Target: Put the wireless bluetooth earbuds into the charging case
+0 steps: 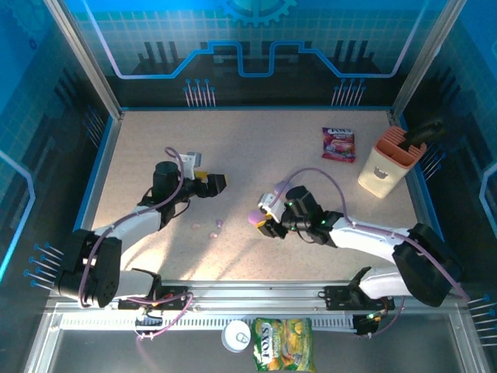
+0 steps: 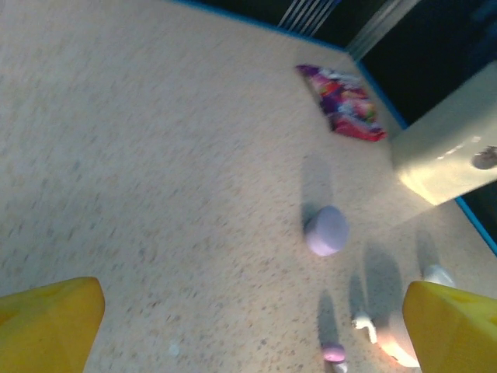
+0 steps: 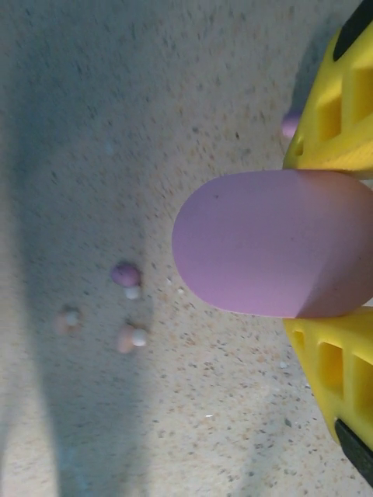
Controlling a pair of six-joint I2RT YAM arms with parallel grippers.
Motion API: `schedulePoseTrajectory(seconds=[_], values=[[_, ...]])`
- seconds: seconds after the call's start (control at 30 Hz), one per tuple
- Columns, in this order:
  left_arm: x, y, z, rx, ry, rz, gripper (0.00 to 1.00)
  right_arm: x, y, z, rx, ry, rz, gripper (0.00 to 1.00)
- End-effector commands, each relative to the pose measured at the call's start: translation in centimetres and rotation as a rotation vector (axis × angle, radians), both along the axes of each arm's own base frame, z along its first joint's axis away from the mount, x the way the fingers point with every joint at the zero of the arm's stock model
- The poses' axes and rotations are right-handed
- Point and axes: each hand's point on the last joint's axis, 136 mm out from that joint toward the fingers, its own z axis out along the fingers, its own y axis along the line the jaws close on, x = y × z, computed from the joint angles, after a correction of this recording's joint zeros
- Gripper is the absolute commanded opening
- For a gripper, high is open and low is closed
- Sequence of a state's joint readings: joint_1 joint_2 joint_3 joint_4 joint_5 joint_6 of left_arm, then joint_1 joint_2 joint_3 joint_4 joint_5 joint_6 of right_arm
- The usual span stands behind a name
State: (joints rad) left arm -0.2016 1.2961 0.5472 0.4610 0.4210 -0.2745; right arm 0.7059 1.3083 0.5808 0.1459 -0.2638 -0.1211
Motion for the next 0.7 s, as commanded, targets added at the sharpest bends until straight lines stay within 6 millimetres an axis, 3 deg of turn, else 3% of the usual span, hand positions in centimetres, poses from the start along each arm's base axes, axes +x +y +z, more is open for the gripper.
schedulePoseTrajectory(seconds=[0.0,0.3,0.47,0.5,0.67], values=[[-2.7,-2.4,4.0,0.059,-0.289,-0.171,0.99,-0.2,-0.1,3.6,0.091,0.062,0.073,0.38],[-8.9,-8.9,5.2,0.153,-0.507,-0.507,0.99,0.7,-1.6,9.2,0.101,0.031,0.124,0.36],[-11.7,-10.2,5.4,0.096,-0.511,-0.671,0.99,-0.3,-1.6,10.2,0.110,0.013,0.170,0.36],[-12.1,-10.3,5.2,0.095,-0.502,-0.694,0.98,-0.3,-1.4,11.6,0.130,-0.010,0.188,0.36],[-13.2,-10.7,4.7,0.103,-0.457,-0.769,0.92,-2.0,-1.0,13.4,0.180,-0.013,0.263,0.36]])
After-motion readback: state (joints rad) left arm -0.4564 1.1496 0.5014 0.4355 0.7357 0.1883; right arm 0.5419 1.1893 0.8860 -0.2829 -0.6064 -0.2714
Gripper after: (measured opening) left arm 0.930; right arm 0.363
